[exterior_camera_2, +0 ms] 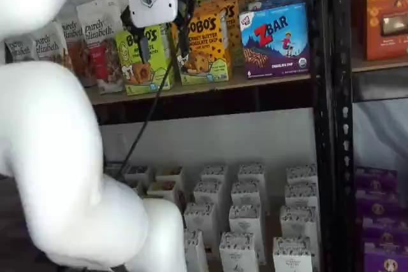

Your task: Pick up the orange box on the top shelf, the fifth box from the left

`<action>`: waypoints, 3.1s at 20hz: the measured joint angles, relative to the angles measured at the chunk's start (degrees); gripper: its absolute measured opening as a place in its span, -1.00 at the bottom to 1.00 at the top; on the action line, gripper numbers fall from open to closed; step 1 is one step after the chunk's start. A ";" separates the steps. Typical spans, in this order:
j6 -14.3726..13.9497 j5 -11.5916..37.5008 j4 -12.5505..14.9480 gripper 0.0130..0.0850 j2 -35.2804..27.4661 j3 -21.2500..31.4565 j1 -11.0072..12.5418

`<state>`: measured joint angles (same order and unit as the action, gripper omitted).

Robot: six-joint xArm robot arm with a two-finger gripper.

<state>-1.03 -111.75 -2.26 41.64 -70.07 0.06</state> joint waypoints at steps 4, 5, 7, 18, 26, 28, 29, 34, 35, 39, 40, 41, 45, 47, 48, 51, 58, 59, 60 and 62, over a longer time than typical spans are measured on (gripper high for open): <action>-0.23 -8.13 0.22 1.00 -4.59 -4.42 -0.26; -0.22 -8.38 0.15 1.00 -4.63 -4.56 -0.20; -0.21 -8.47 0.13 1.00 -4.69 -4.62 -0.18; -0.67 -7.08 0.74 1.00 -4.54 -4.51 -0.99; -2.29 0.80 1.33 1.00 -5.01 -3.33 -2.82; -2.39 1.81 -0.08 1.00 -6.26 -3.79 -2.41; -2.46 2.65 -0.71 1.00 -6.66 -3.81 -2.30; -3.53 6.77 -1.25 1.00 -9.31 -4.45 -3.40; -3.67 7.53 -1.01 1.00 -9.83 -4.62 -3.63; -3.91 11.55 0.65 1.00 -11.54 -5.02 -4.31; -3.85 12.71 0.90 1.00 -11.68 -4.92 -4.30; -3.71 14.07 1.02 1.00 -11.81 -4.77 -4.19; -2.81 17.16 0.02 1.00 -12.59 -4.87 -3.21; -2.92 17.48 1.19 1.00 -13.81 -5.78 -3.46; -2.87 18.72 1.40 1.00 -13.84 -5.49 -3.43; -3.55 24.71 3.15 1.00 -12.58 -3.00 -4.10; -4.53 27.63 3.34 1.00 -12.54 -2.14 -5.07; -4.78 28.20 3.56 1.00 -12.29 -1.78 -5.30; -4.97 28.60 3.68 1.00 -12.08 -1.47 -5.47; -5.30 29.01 3.83 1.00 -11.75 -1.05 -5.79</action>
<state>-6.33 -82.74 1.57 29.89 -71.12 -5.73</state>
